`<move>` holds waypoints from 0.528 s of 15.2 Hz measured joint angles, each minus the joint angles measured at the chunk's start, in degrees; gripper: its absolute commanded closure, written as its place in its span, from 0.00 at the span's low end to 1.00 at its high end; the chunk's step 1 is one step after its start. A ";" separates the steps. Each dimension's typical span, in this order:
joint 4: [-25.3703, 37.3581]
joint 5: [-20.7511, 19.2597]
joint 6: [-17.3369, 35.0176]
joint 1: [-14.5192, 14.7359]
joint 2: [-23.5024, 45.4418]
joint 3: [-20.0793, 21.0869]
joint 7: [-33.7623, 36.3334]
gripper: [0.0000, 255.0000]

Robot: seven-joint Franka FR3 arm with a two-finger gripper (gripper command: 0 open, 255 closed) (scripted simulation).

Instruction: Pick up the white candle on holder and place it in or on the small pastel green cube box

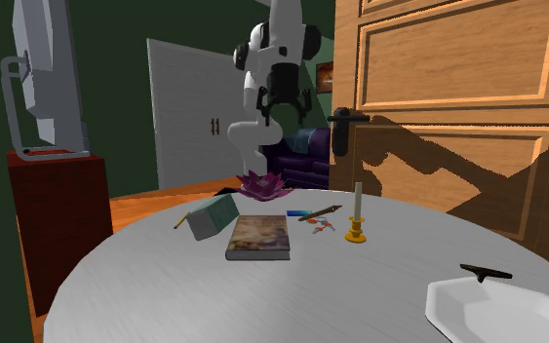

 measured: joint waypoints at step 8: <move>11.73 -4.20 1.97 3.11 16.50 4.50 3.61 0.00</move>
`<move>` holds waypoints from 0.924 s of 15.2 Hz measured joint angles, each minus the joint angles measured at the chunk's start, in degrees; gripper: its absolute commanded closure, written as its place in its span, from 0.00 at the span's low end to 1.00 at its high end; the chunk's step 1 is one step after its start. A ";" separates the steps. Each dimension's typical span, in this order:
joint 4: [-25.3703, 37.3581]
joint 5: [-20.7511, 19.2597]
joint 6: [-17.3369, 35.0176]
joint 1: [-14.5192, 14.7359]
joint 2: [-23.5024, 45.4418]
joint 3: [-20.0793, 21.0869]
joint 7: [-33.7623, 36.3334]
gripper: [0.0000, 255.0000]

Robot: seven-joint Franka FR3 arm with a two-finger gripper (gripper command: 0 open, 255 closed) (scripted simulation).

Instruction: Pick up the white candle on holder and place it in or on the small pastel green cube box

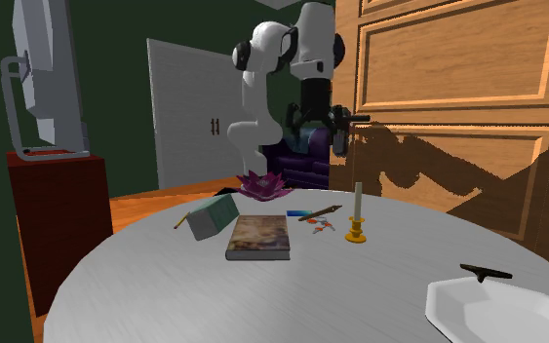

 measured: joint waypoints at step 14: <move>17.76 -7.41 0.10 7.28 22.26 2.31 3.65 0.00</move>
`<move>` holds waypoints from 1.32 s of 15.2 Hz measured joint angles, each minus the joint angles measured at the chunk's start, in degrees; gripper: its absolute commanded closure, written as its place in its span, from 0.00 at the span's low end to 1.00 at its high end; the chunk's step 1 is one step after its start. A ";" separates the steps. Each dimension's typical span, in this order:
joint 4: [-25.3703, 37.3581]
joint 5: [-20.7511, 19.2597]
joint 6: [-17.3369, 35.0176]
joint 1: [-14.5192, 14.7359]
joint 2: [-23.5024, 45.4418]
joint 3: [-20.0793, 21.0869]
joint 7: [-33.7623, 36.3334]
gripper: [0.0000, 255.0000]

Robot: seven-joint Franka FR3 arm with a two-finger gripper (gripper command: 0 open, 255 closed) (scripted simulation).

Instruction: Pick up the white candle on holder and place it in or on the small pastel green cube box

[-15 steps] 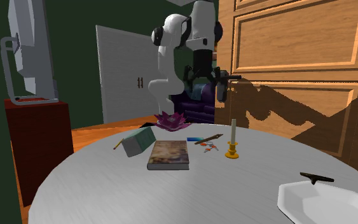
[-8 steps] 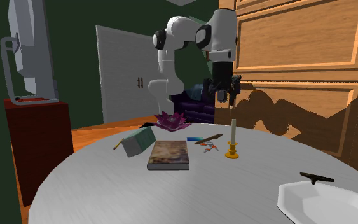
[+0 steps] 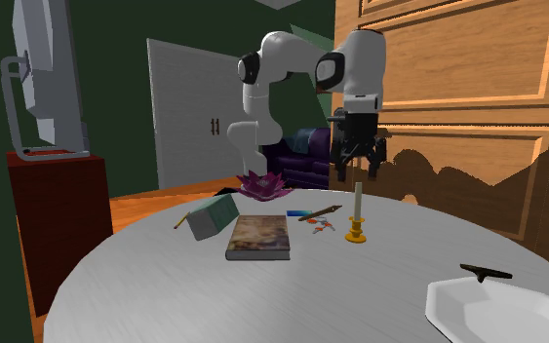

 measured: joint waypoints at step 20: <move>-1.83 -0.53 2.93 0.08 1.15 -0.25 0.35 1.00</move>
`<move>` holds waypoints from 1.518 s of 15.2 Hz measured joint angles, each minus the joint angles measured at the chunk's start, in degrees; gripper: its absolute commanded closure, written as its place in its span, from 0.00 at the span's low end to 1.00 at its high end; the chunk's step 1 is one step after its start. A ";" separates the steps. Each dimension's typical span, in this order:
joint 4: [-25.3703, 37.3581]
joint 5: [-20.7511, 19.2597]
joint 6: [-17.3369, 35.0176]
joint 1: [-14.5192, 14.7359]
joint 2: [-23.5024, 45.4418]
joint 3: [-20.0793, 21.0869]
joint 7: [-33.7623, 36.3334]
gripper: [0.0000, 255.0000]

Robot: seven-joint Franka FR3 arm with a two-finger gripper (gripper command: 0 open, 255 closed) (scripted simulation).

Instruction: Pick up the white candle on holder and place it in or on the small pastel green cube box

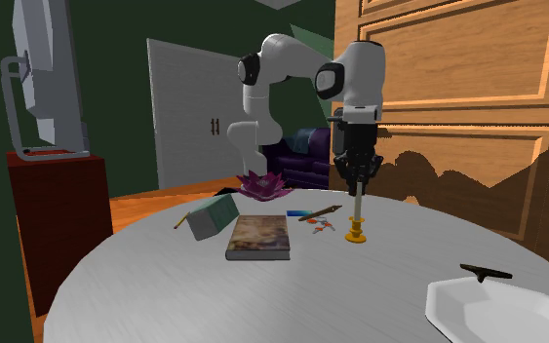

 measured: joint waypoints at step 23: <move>11.96 1.52 -14.60 0.46 -2.90 0.85 -1.17 1.00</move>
